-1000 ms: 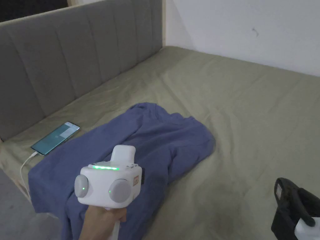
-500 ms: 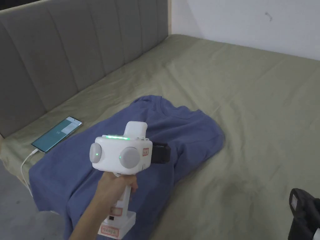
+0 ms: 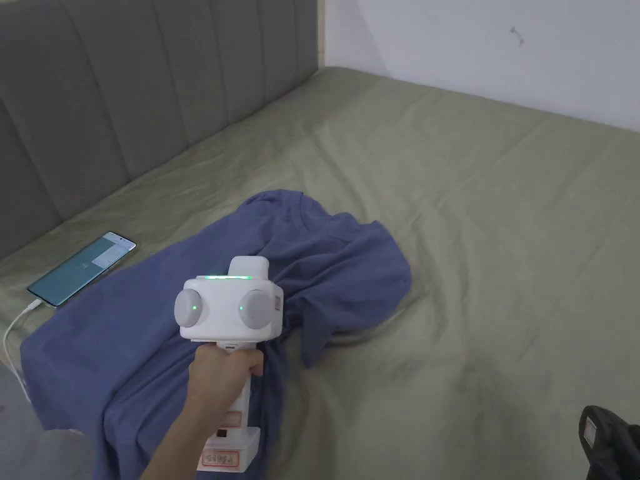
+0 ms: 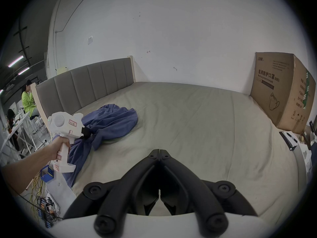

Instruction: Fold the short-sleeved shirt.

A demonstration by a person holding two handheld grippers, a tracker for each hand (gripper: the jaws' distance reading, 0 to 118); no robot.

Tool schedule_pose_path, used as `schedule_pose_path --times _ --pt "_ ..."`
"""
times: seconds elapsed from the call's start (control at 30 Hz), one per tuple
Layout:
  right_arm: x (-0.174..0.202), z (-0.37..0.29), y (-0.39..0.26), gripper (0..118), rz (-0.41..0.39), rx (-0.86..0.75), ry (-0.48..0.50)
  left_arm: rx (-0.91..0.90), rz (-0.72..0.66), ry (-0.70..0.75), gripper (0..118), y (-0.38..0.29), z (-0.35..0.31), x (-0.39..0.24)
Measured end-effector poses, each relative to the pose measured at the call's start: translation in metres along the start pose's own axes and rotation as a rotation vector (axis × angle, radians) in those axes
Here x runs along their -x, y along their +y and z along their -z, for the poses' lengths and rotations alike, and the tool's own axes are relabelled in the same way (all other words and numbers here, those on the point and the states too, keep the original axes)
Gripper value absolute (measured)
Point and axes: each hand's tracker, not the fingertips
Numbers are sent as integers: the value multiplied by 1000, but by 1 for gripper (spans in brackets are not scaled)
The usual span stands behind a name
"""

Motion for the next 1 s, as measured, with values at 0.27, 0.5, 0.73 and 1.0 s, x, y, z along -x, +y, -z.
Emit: schedule_pose_path --times 0.27,0.5,0.73,1.0 --pt "-21 -25 3 0 15 -34 -35 -21 -140 -132 0 12 -45 12" --pt "-57 -62 8 0 96 -105 -105 -170 -197 -242 0 52 -147 4" --pt "-96 -115 14 0 178 -216 -204 -336 -30 -424 0 81 -264 -82" --pt "-148 -179 6 0 283 -310 -337 -279 187 -831 0 33 -352 -232"
